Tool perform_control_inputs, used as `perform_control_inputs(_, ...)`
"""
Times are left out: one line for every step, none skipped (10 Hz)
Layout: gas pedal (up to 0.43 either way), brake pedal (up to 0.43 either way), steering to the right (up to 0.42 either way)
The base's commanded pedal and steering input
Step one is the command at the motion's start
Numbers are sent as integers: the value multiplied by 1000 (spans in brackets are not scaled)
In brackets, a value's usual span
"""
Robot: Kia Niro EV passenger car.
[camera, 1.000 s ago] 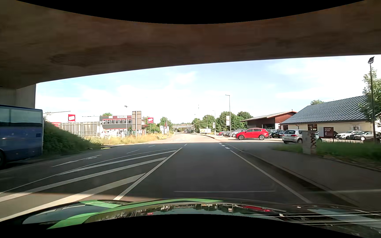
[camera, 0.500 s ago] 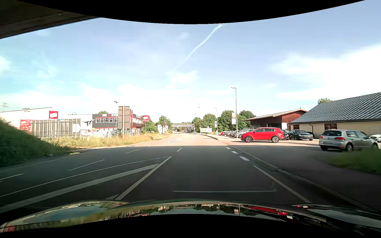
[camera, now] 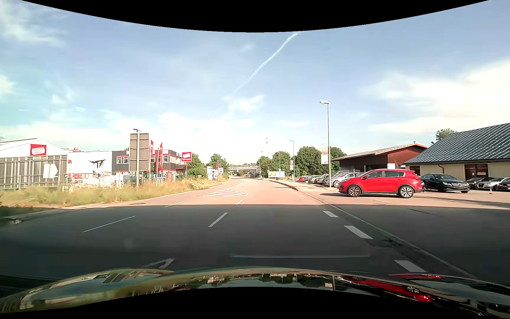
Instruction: Follow the waypoints while adhering to traffic rules and regulations
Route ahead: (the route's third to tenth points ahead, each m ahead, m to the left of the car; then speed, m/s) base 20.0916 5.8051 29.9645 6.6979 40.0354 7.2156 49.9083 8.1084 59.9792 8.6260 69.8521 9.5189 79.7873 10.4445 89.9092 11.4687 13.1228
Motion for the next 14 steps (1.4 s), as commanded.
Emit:
perform_control_inputs(189, 0, -1)
perform_control_inputs(169, 0, -1)
perform_control_inputs(169, 0, -1)
perform_control_inputs(169, 0, -1)
perform_control_inputs(177, 0, -1)
perform_control_inputs(177, 0, -1)
perform_control_inputs(177, 0, -1)
perform_control_inputs(189, 0, -1)
perform_control_inputs(189, 0, -2)
perform_control_inputs(189, 0, -2)
perform_control_inputs(197, 0, -2)
perform_control_inputs(197, 0, -2)
perform_control_inputs(197, 0, -3)
perform_control_inputs(197, 0, -5)
